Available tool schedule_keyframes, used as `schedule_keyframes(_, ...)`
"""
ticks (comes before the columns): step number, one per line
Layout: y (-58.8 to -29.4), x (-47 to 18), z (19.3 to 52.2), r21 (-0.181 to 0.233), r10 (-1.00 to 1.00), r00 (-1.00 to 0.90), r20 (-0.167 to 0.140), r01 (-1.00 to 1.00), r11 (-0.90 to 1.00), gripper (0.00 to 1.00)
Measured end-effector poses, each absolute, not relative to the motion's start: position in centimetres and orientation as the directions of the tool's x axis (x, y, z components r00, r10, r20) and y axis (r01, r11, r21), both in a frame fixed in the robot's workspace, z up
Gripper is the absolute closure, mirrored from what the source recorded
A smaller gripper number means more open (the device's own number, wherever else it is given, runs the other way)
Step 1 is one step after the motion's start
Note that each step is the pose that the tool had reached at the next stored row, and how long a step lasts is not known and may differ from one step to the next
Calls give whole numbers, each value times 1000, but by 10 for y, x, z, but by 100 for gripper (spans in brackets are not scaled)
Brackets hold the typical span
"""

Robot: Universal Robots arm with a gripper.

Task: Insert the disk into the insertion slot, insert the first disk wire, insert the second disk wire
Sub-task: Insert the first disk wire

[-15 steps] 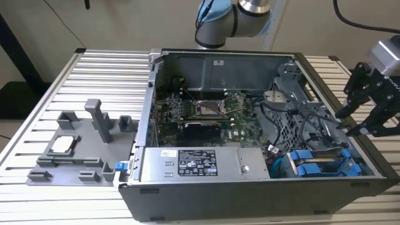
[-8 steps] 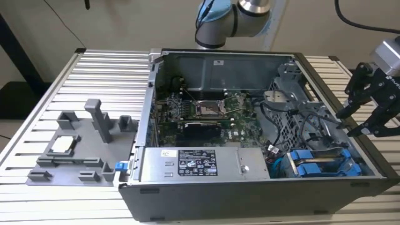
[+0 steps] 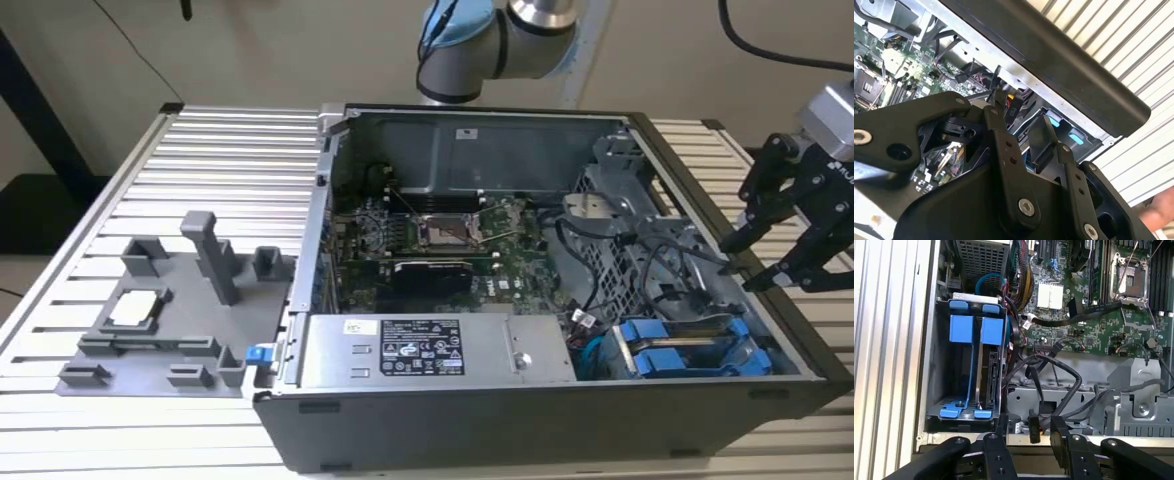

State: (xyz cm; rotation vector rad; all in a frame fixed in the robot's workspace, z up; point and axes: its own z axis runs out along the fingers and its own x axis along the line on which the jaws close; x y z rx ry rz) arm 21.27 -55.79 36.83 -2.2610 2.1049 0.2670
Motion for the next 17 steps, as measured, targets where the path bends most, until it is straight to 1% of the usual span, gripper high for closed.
schedule_keyframes(6,-558,213,368,87,-986,64,-153,-993,-78,53)
schedule_keyframes(7,-558,213,368,87,-986,64,-153,-993,-78,55)
schedule_keyframes(8,-558,213,368,87,-986,64,-153,-993,-78,62)
schedule_keyframes(9,-558,213,368,87,-986,64,-153,-993,-78,62)
schedule_keyframes(11,-558,213,368,87,-986,64,-153,-993,-78,74)
schedule_keyframes(12,-558,213,368,87,-986,64,-153,-993,-78,74)
schedule_keyframes(13,-558,213,368,87,-986,64,-153,-993,-78,80)
schedule_keyframes(17,-558,213,368,87,-986,64,-153,-993,-78,81)
